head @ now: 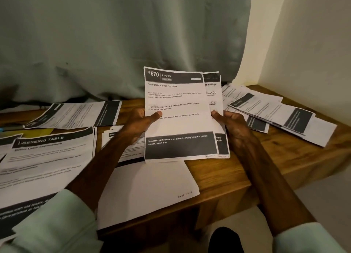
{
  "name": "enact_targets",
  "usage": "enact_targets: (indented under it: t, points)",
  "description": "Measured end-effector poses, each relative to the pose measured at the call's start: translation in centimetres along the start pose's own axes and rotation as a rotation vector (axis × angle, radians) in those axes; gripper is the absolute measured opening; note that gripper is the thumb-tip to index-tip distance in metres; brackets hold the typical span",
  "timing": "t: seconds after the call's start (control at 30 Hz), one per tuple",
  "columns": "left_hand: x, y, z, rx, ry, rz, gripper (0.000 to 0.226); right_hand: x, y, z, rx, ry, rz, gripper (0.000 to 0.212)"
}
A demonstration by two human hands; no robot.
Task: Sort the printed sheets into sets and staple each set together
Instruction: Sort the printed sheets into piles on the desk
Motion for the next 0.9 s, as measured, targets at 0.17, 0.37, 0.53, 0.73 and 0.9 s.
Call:
enact_targets:
  t: [0.17,0.37,0.53,0.73,0.9]
  points:
    - [-0.6,0.0,0.2,-0.018,-0.017,-0.002,0.018,0.0,0.1,0.2,0.008,0.026,0.020,0.029]
    - [-1.1,0.0,0.1,-0.016,0.016,0.034,0.023,0.2,0.0,1.1,-0.007,0.070,0.043,0.023]
    - [-1.6,0.0,0.0,-0.016,0.069,0.084,0.029,-0.9,-0.7,2.4,-0.052,0.138,0.074,0.024]
    - [-3.0,0.2,-0.3,-0.005,0.190,0.076,0.033,-3.2,-1.5,4.7,-0.107,0.172,0.031,0.027]
    - [-3.5,0.6,-0.6,-0.011,0.218,0.070,0.035,-4.8,-1.2,6.1,-0.124,0.170,0.013,0.028]
Point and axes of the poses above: each hand's wrist, its own y-axis away from the middle knuckle, its own x-axis out of the palm, z = x × y, the point moved 7 cm from there along -y, towards the middle knuckle, and after that the axes turned 15 degrees about -x, right-handed, at the moved point
